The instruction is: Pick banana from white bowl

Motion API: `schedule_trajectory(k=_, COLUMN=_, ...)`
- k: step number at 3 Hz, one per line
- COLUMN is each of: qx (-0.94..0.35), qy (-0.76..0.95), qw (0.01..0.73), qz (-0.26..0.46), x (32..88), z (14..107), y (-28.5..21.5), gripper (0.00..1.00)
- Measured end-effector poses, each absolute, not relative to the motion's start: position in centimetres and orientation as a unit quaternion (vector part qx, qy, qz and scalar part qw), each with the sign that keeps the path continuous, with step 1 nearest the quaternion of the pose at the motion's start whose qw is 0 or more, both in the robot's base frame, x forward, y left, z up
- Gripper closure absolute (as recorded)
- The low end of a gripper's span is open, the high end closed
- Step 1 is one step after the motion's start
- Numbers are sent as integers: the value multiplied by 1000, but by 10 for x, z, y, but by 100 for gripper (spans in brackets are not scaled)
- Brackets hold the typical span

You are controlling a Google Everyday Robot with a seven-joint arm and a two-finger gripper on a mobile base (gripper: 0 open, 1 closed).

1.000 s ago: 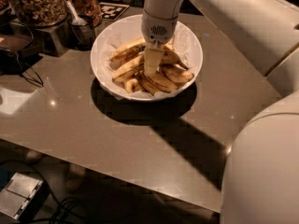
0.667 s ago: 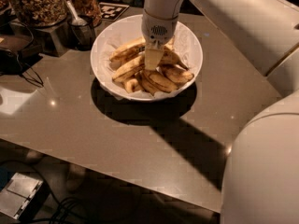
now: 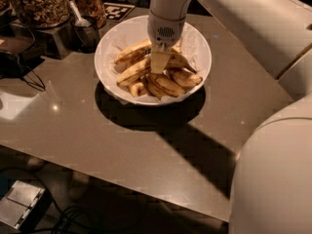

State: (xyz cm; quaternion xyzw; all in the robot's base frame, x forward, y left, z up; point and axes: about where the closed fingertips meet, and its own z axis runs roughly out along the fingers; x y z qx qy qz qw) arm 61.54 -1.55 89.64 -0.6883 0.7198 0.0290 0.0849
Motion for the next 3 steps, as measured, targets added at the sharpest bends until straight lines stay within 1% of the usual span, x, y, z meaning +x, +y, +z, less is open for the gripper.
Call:
schedule_trajectory(k=2, qx=-678, qy=711, qw=175, qz=68, x=566, z=964, y=-49, gripper=100)
schedule_trajectory(k=3, qx=-681, qy=701, qw=197, qz=73, x=540, z=991, y=-59, gripper=100)
